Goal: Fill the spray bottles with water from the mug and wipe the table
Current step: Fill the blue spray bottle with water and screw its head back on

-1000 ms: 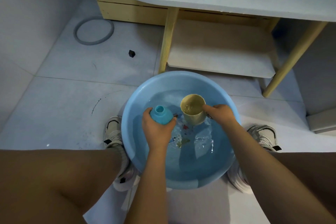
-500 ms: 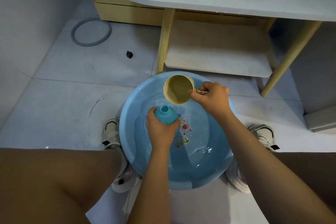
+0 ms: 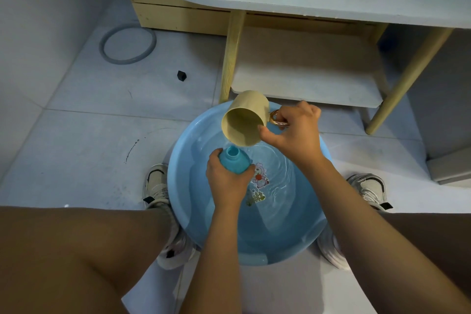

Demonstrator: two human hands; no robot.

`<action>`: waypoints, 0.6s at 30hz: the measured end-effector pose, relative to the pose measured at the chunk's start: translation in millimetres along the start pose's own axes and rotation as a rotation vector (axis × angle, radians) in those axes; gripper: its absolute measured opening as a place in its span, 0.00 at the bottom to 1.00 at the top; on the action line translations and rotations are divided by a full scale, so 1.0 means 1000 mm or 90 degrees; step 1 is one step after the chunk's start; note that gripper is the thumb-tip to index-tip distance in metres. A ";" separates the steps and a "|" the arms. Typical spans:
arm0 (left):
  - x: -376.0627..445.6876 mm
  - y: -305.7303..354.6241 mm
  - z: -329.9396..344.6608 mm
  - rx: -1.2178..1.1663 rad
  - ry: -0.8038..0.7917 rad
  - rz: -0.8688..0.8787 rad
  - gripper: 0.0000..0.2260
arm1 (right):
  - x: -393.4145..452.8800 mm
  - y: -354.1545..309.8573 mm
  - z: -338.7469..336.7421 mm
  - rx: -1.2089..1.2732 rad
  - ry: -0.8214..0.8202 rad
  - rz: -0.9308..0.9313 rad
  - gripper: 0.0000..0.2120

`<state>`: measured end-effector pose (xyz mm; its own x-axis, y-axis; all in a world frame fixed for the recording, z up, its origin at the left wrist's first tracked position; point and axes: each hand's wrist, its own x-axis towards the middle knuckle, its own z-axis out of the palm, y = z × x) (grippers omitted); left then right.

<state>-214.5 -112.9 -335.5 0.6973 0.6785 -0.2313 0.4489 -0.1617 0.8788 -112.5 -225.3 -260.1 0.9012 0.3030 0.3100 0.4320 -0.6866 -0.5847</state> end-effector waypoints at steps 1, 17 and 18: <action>0.000 0.000 0.000 -0.001 0.002 0.000 0.33 | 0.000 -0.001 0.000 -0.006 0.011 -0.013 0.18; 0.000 0.001 0.000 0.002 0.005 -0.005 0.34 | 0.006 -0.008 -0.004 -0.039 0.106 -0.122 0.19; 0.000 0.001 0.000 0.001 0.004 -0.006 0.34 | 0.006 -0.008 -0.005 -0.040 0.109 -0.127 0.19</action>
<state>-214.3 -113.0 -334.6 0.6895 0.6843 -0.2372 0.4565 -0.1563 0.8759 -110.5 -221.0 -250.2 0.7773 0.3240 0.5393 0.5923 -0.6661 -0.4534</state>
